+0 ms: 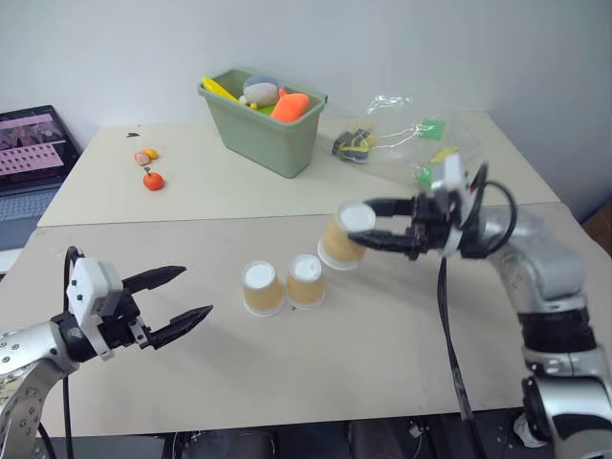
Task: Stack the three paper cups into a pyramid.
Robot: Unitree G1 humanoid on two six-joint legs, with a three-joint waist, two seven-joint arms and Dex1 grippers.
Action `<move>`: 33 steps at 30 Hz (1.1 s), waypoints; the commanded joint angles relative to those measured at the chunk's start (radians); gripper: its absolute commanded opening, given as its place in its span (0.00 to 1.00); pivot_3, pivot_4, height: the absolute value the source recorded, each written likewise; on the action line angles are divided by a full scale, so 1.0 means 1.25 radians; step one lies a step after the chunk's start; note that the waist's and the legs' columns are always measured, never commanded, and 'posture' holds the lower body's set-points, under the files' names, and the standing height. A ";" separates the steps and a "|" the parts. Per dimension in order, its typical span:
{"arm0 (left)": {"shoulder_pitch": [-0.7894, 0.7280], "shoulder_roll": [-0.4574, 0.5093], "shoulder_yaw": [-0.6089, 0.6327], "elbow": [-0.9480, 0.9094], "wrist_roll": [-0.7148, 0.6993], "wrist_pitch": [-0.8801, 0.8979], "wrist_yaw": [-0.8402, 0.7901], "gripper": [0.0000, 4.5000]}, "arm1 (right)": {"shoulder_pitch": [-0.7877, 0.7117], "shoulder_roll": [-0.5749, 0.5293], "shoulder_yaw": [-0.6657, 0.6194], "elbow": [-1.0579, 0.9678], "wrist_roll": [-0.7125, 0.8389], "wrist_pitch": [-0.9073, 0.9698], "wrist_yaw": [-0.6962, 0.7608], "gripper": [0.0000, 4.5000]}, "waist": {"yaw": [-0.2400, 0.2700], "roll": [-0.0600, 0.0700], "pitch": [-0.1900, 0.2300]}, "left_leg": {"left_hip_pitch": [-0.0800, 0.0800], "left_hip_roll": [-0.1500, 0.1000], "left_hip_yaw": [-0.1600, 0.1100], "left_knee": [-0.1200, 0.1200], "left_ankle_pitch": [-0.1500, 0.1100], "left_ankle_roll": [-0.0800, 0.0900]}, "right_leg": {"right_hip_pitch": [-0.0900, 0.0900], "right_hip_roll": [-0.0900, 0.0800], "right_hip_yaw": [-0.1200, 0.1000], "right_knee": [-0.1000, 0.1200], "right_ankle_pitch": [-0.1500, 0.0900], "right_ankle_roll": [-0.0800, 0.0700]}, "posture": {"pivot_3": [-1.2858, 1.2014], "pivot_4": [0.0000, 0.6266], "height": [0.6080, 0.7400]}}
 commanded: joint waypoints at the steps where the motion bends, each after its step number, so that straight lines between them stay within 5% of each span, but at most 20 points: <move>1: 0.006 -0.010 0.014 -0.028 0.002 -0.024 0.012 1.00 | -0.076 0.001 -0.016 0.010 0.036 0.034 0.020 0.59 | 0.000 0.000 0.000 | 0.000 0.001 0.000 0.000 0.000 0.000 | 0.000 0.001 0.000 0.000 0.000 0.000 | 0.52 0.24 1.00; 8: 0.006 -0.030 -0.001 -0.038 0.005 -0.033 0.032 1.00 | -0.121 0.064 0.018 -0.022 0.117 0.134 0.040 0.59 | -0.001 0.000 0.000 | -0.001 0.002 0.000 0.000 -0.001 0.001 | -0.002 0.002 0.000 0.000 0.000 -0.002 | 0.52 0.24 1.00; 18: -0.011 -0.033 -0.037 -0.032 0.014 -0.045 0.039 1.00 | -0.151 0.176 0.139 0.057 -0.028 0.030 0.027 0.59 | -0.002 0.000 0.000 | -0.001 0.002 0.000 0.000 -0.001 0.000 | -0.004 0.002 0.000 0.001 0.000 -0.003 | 0.52 0.24 1.00; 33: -0.020 -0.042 -0.052 -0.032 0.018 -0.046 0.048 1.00 | -0.140 0.222 0.166 0.109 -0.091 -0.012 0.046 0.59 | -0.004 0.000 0.000 | -0.010 0.002 0.000 0.000 0.002 -0.004 | -0.014 0.002 0.000 0.002 0.003 -0.006 | 0.52 0.24 1.00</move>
